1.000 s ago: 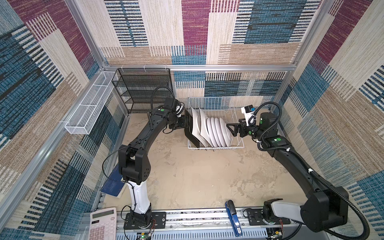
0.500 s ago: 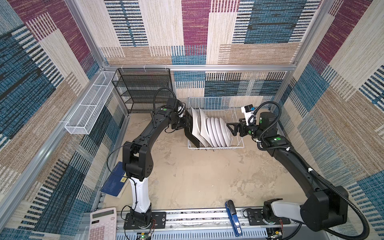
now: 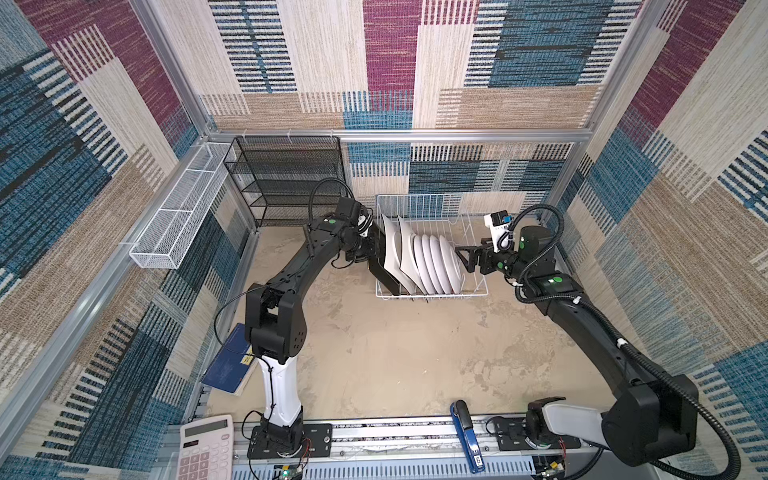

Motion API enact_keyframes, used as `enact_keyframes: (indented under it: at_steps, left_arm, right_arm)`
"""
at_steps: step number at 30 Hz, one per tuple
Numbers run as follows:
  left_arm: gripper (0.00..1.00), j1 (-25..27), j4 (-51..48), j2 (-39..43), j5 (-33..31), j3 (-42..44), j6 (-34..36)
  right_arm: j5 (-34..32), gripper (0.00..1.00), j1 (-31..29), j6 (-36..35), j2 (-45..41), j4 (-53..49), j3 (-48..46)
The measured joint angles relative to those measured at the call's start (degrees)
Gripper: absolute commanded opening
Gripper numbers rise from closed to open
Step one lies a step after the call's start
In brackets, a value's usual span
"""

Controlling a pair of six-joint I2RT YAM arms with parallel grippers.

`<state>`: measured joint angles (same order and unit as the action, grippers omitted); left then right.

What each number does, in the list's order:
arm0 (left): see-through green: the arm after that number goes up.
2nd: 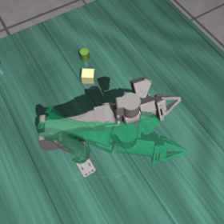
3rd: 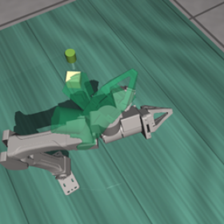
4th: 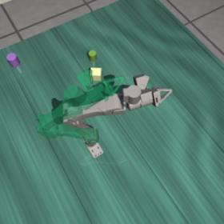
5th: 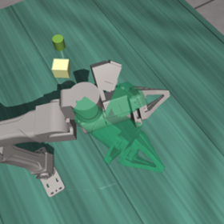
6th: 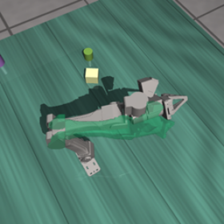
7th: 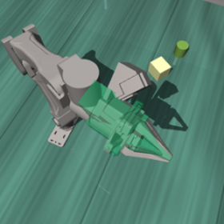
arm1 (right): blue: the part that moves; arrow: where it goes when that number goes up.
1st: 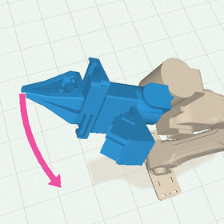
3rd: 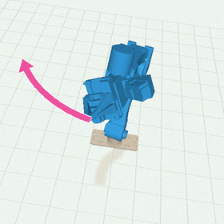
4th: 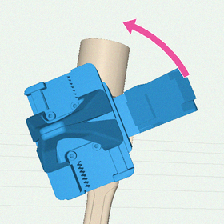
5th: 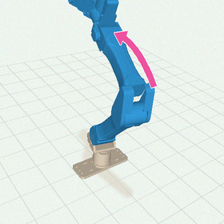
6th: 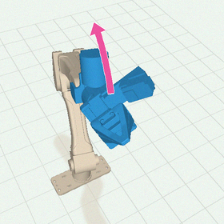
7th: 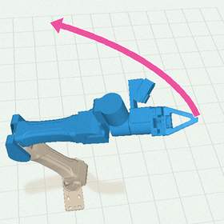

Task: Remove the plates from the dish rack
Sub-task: 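Close the left gripper on the dark plate's rim while the right gripper waits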

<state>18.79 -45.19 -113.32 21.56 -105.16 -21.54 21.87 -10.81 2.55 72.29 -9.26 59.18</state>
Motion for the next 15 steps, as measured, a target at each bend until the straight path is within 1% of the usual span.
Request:
enact_keyframes:
  at_steps: [8,11,15]
  left_arm:
    - [0.39,-0.02,0.39,0.87,-0.04,1.01,-1.01]
    - [0.36,-0.02,0.44,1.05,-0.04,1.14,-1.22]
    - [0.35,-0.02,0.79,1.16,-0.02,1.18,-1.46]
  right_arm:
    - [0.02,0.99,0.0,0.2,0.0,0.42,-0.44]
    - [0.02,0.99,0.0,0.2,-0.07,0.42,-0.44]
    - [0.0,0.99,0.0,0.2,-0.52,0.46,-0.55]
